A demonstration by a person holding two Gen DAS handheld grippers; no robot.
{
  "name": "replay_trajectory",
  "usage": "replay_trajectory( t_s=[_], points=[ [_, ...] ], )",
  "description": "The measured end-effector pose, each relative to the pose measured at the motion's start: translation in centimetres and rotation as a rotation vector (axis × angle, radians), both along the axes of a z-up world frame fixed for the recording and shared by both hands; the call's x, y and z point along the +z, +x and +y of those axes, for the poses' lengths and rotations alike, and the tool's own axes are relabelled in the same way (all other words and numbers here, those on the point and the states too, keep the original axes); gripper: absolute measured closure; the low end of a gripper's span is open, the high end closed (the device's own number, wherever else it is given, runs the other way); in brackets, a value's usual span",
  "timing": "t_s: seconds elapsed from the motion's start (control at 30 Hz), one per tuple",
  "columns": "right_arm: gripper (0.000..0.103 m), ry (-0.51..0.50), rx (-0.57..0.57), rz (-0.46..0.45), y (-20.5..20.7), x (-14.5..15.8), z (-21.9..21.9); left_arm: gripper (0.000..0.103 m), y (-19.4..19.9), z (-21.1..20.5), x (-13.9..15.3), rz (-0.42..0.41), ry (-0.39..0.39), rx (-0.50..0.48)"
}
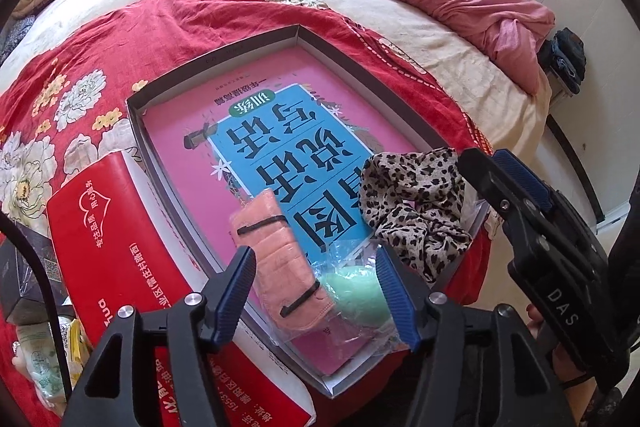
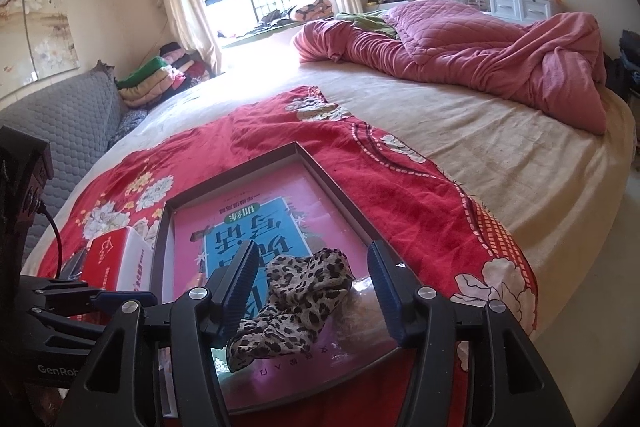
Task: Organize soft objects
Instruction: 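Raise both open tools up out of the pink tray, then move both tools back over the pile of soft items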
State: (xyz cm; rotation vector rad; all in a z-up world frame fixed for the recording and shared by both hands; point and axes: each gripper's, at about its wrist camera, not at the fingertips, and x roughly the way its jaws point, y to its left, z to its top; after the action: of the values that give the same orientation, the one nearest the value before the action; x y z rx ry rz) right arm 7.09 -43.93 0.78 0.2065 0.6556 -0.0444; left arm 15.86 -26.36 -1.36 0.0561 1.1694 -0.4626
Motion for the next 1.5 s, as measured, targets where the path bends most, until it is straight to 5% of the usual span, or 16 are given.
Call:
replay_trajectory(
  t_s=[0.13,0.6,1.5],
  points=[
    [0.042,0.006,-0.022,-0.010,-0.2,0.2,-0.3,0.035,0.0,0.9,1.1,-0.014,-0.055,0.027],
    [0.031,-0.044,-0.033,-0.024,-0.6,1.1,0.4,0.016,-2.0,3.7,4.0,-0.113,-0.044,0.104],
    [0.025,-0.208,0.011,-0.109,-2.3,4.5,5.3,0.015,-5.7,9.5,5.6,-0.152,-0.059,0.214]
  ],
)
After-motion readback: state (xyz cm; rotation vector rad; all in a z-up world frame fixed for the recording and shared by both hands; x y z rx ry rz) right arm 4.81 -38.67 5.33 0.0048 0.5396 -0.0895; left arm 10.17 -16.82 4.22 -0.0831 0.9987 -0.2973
